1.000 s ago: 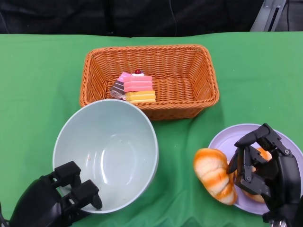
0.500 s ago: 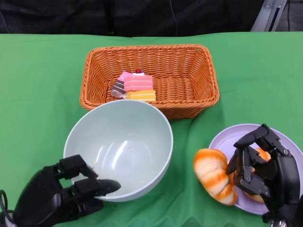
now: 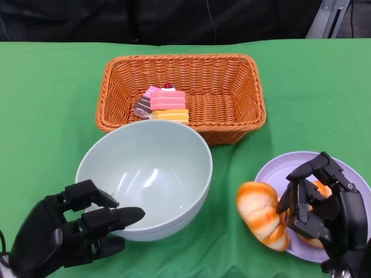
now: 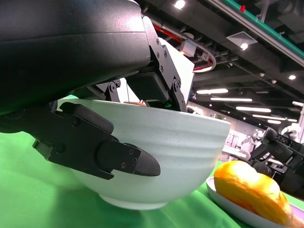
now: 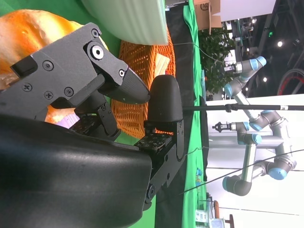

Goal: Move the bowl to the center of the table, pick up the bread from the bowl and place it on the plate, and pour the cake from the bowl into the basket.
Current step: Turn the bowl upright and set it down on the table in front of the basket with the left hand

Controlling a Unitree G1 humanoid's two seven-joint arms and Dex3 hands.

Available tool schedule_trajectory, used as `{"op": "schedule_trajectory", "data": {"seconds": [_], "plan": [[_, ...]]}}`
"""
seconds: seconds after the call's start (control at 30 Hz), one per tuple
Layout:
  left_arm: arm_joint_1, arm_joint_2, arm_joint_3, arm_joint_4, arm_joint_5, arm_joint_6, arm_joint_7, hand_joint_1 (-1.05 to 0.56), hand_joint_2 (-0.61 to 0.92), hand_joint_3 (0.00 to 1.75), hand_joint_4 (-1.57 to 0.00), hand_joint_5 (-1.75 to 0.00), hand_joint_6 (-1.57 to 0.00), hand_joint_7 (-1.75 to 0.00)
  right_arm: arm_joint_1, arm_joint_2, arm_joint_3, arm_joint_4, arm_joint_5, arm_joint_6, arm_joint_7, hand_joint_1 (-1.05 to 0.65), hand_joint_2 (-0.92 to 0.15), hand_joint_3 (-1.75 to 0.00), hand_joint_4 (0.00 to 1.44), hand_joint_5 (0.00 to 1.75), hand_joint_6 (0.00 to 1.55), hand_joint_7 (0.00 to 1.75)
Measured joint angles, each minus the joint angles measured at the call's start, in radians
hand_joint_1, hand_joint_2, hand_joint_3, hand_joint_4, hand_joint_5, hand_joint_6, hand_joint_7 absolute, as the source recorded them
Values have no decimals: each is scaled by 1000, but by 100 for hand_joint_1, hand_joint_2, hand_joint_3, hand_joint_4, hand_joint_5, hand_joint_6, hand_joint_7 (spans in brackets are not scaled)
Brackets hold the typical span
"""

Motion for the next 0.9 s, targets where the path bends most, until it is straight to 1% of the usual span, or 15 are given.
{"op": "schedule_trajectory", "data": {"seconds": [0.1, 0.2, 0.23, 0.27, 0.3, 0.37, 0.4, 0.5, 0.57, 0.7, 0.8, 0.9], "plan": [[1, 1, 0, 3, 0, -7, 0, -42, 92, 18, -62, -83, -89, -6, 0, 0, 0, 0, 2, 0, 1, -17, -55, -122, 83, 175, 55, 173], [2, 7, -7, 14, 0, -5, 0, -45, 92, 19, -63, -73, -86, -2, -2, 0, -2, 5, 9, 0, 8, -17, -54, -122, 83, 175, 56, 173], [1, 8, -10, 17, 0, -5, 0, -45, 92, 19, -66, -63, -85, -1, -2, 0, -2, 6, 10, 0, 7, -18, -54, -122, 83, 175, 56, 173], [1, 9, -15, 23, 0, -4, 1, -47, 92, 20, -70, -45, -80, -1, -2, 0, -2, 6, 8, 0, 4, -18, -54, -122, 83, 175, 56, 173], [-1, 11, -24, 32, 0, -4, 1, -48, 92, 21, -71, -35, -77, 0, -2, 0, -2, 6, 6, 0, 1, -18, -54, -122, 83, 175, 56, 173], [-3, 13, -40, 52, 0, -3, 1, -50, 92, 20, -69, -17, -67, 0, -2, 0, -1, 6, 1, 0, -7, -18, -54, -122, 83, 175, 56, 173], [-4, 15, -46, 59, 0, -3, 1, -50, 92, 20, -66, -13, -64, 0, -2, 0, -1, 6, -1, 0, -9, -18, -54, -122, 83, 175, 56, 173], [-4, 17, -53, 73, -6, 6, 1, -52, 92, 20, -58, -5, -53, 0, -2, 0, -1, 6, -3, 0, -13, -18, -54, -122, 83, 175, 56, 173], [-4, 17, -57, 79, -10, 10, 0, -54, 92, 21, -43, -1, -40, 0, -2, 1, -1, 6, -3, -1, -16, -18, -55, -121, 83, 175, 55, 174], [-4, 17, -67, 87, -37, 15, -15, -57, 92, 25, -23, 0, -26, 0, -2, 1, -1, 6, -3, -1, -16, -18, -55, -120, 83, 175, 55, 174], [-4, 18, -68, 90, -57, 15, -49, -58, 92, 27, -18, 0, -20, 0, -2, 1, -1, 6, -2, -1, -16, -19, -56, -120, 83, 175, 54, 174], [-4, 18, -69, 90, -75, 14, -66, -57, 92, 27, -16, 0, -19, 0, -2, 1, 0, 4, -3, -1, -16, -19, -55, -119, 83, 175, 55, 175]]}}
